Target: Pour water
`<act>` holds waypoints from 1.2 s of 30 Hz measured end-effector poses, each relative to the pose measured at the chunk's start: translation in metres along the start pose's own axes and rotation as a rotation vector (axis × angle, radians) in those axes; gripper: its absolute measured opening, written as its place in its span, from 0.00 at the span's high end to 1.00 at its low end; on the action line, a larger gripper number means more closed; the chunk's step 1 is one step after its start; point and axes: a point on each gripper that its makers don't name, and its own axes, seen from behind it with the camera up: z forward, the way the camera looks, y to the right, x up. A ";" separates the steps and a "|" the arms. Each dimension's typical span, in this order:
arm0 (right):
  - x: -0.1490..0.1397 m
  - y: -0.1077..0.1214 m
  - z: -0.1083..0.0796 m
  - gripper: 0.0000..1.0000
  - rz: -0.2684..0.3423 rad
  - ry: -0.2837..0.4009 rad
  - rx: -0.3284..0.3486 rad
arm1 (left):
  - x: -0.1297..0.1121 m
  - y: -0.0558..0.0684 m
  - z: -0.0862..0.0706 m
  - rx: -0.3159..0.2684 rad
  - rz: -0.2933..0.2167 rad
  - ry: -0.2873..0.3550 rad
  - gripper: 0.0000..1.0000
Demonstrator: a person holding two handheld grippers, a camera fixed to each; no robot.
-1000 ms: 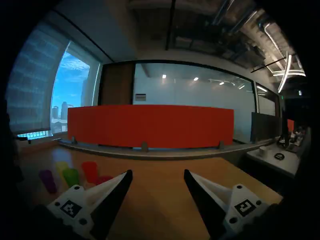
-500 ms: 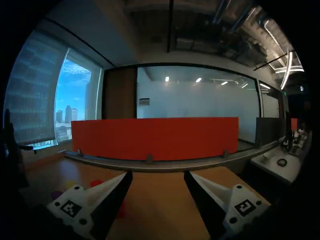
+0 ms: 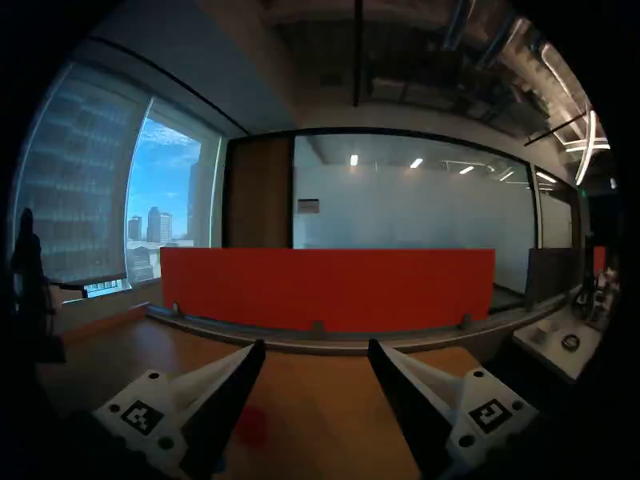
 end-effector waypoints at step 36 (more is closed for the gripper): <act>-0.005 -0.080 -0.007 0.00 -0.057 -0.095 0.426 | -0.013 0.091 -0.013 -0.461 0.127 -0.080 0.01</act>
